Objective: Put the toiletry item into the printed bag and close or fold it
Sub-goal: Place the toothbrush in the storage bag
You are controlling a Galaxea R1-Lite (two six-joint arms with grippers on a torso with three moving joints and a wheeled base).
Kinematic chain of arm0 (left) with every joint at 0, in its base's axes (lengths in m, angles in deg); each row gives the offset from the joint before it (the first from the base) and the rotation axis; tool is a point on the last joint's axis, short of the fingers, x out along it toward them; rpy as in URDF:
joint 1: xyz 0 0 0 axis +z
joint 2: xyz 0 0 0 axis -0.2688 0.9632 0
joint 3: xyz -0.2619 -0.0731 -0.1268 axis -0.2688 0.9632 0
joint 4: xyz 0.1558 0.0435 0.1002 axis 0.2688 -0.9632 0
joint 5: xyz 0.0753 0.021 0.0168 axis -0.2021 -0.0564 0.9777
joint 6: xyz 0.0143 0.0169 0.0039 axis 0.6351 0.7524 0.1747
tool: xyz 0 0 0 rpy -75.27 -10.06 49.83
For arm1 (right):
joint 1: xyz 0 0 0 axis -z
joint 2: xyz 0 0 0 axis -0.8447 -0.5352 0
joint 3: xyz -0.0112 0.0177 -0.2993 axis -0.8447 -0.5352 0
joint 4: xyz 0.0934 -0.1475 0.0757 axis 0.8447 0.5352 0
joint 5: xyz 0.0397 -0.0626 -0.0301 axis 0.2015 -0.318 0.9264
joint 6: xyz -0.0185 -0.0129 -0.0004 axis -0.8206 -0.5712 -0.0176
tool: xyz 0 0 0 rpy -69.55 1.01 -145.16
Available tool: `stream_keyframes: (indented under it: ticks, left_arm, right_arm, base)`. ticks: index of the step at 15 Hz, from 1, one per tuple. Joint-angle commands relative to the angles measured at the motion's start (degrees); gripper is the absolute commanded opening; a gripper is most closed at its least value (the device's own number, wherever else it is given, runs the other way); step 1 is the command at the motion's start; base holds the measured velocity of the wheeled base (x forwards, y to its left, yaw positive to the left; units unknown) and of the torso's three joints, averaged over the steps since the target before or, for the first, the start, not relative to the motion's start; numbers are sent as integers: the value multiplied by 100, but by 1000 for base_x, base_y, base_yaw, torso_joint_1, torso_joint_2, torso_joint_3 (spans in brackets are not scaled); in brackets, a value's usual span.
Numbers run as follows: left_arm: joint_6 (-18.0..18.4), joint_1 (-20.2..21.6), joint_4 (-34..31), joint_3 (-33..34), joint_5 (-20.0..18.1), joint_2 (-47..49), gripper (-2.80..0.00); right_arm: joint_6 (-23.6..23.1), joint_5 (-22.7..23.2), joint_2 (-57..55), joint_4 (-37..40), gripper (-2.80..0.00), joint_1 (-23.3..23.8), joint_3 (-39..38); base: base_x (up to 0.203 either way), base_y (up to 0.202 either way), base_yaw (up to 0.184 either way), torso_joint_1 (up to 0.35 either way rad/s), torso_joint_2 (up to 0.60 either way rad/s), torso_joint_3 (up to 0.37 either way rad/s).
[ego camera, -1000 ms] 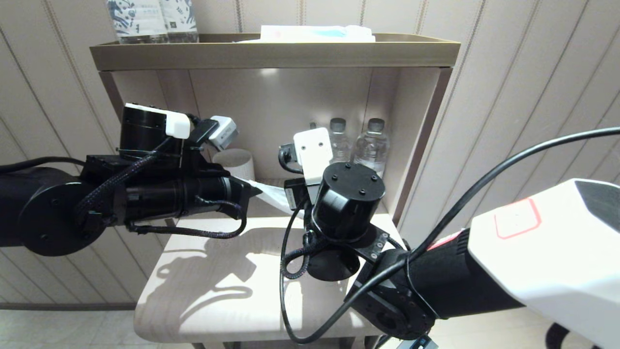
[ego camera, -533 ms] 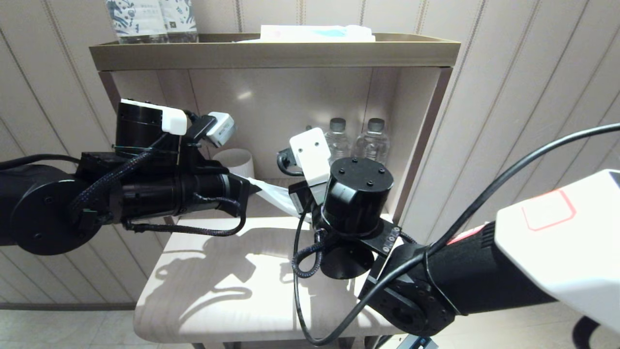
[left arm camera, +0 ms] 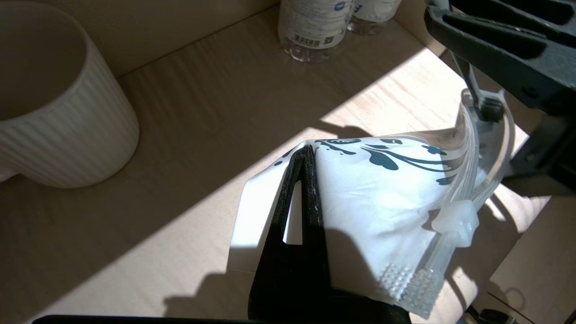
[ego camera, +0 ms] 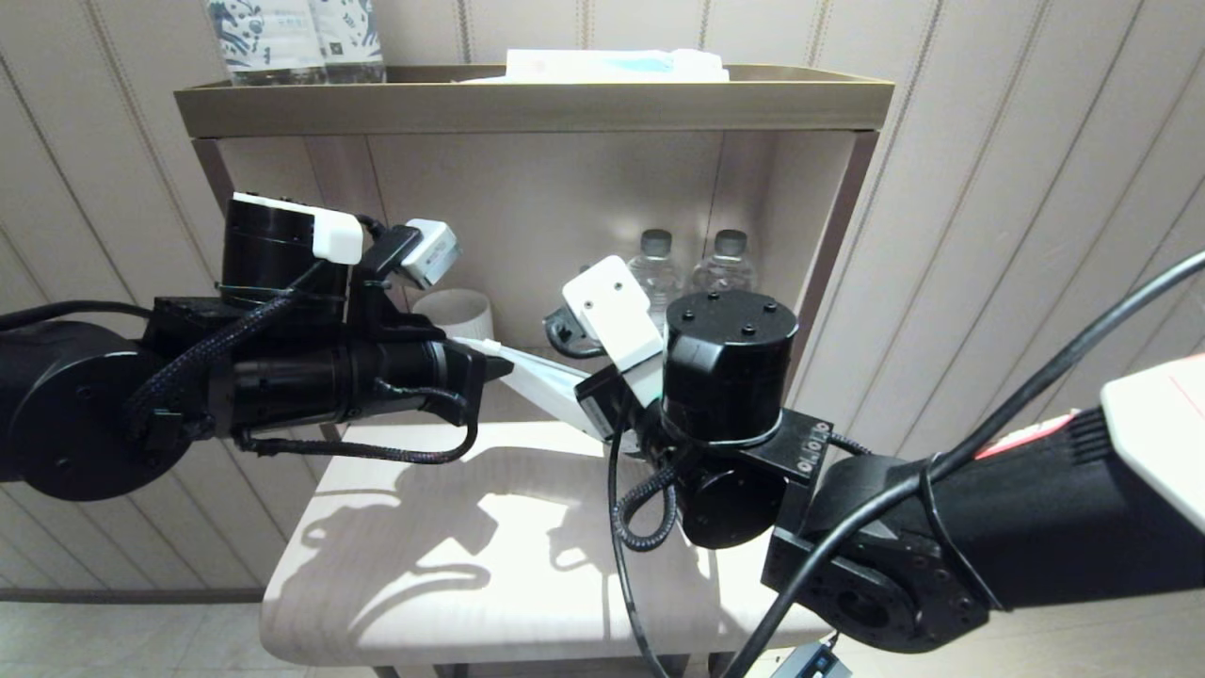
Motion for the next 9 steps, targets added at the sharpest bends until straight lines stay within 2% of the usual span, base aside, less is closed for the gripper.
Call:
stream_keyframes:
  ticks: [1,5,9]
  left_arm:
    - [-10,-12,16,0,-11,-17,-280]
    - [-10,-39,16,-58,-6,32,-280]
    - [-1,-39,-125,-194,-11,74,-280]
  right_arm:
    - [-20,86,13,68,-280,88,83]
    - [23,403,59,315,-280,82,191]
    - [30,416,91,308,-280,-75,194]
  base:
    - [0,0,0,0,0,0]
    - [0,0,0,0,0,0]
    - [0,0,0,0,0,0]
